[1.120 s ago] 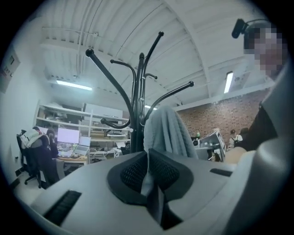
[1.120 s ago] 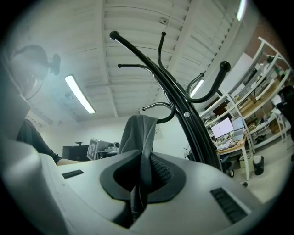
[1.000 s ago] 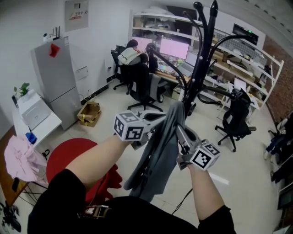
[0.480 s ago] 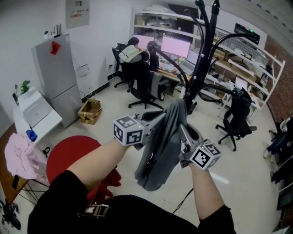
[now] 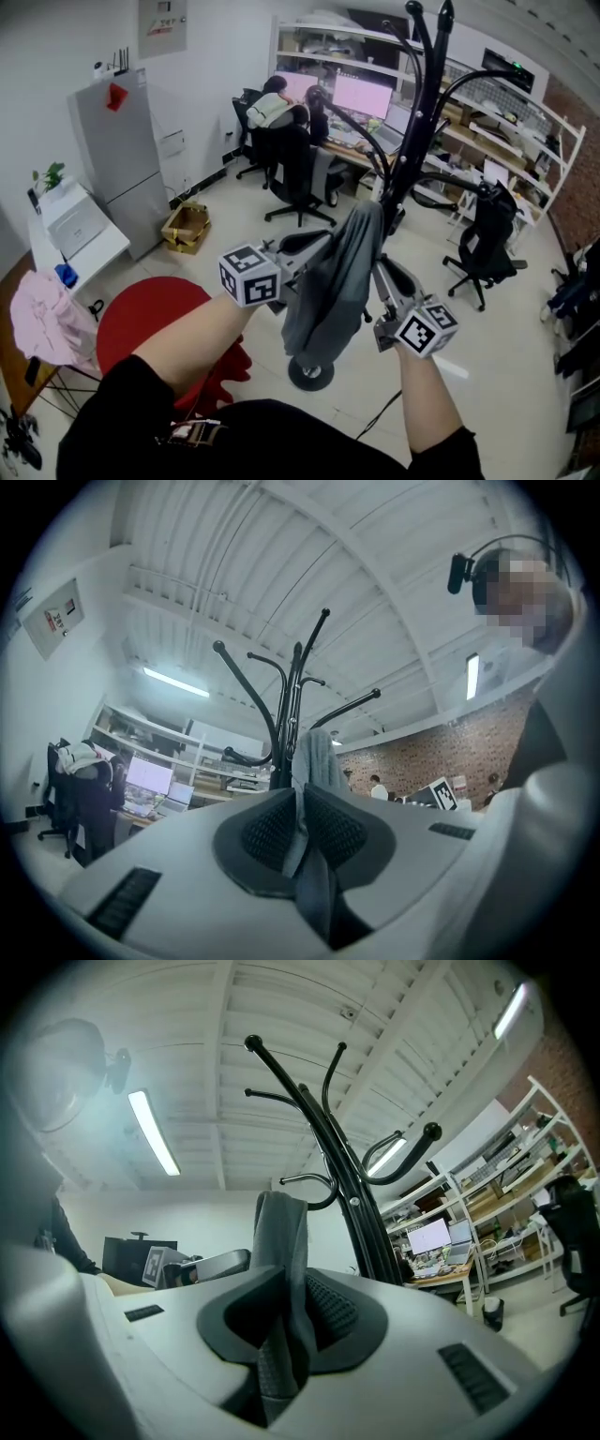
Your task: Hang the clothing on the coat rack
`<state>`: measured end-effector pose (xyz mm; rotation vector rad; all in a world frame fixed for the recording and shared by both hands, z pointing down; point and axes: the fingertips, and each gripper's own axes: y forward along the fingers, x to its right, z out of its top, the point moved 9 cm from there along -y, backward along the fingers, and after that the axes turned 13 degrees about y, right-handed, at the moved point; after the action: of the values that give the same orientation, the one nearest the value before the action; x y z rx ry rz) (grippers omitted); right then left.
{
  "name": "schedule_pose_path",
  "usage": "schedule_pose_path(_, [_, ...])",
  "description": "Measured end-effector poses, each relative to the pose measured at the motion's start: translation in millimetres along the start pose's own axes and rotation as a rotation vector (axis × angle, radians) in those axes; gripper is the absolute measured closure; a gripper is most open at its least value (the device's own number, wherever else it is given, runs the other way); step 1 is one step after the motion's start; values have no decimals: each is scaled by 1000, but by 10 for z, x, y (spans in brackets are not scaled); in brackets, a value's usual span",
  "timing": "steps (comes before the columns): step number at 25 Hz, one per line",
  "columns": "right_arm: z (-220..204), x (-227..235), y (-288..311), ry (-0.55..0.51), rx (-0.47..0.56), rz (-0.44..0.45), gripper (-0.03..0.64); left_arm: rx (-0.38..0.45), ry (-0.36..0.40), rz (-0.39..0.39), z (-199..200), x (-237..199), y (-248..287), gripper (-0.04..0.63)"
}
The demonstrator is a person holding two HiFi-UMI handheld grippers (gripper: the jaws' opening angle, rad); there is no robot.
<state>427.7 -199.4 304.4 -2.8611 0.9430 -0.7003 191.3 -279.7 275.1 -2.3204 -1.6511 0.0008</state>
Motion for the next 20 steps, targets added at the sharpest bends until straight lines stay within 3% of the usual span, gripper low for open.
schedule_pose_path(3, [-12, -64, -51, -29, 0, -12, 544, 3, -8, -10, -12, 21, -104, 584])
schedule_pose_path(8, [-48, -293, -180, -99, -9, -7, 544, -41, 51, -22, -78, 162, -384, 584])
schedule_pose_path(16, [-434, -816, -185, -143, -112, 79, 545, -107, 92, 38, -173, 437, -1245, 584])
schedule_pose_path(20, [-838, -1041, 13, -116, -194, 138, 545, -175, 32, 97, -351, 573, -1914, 584])
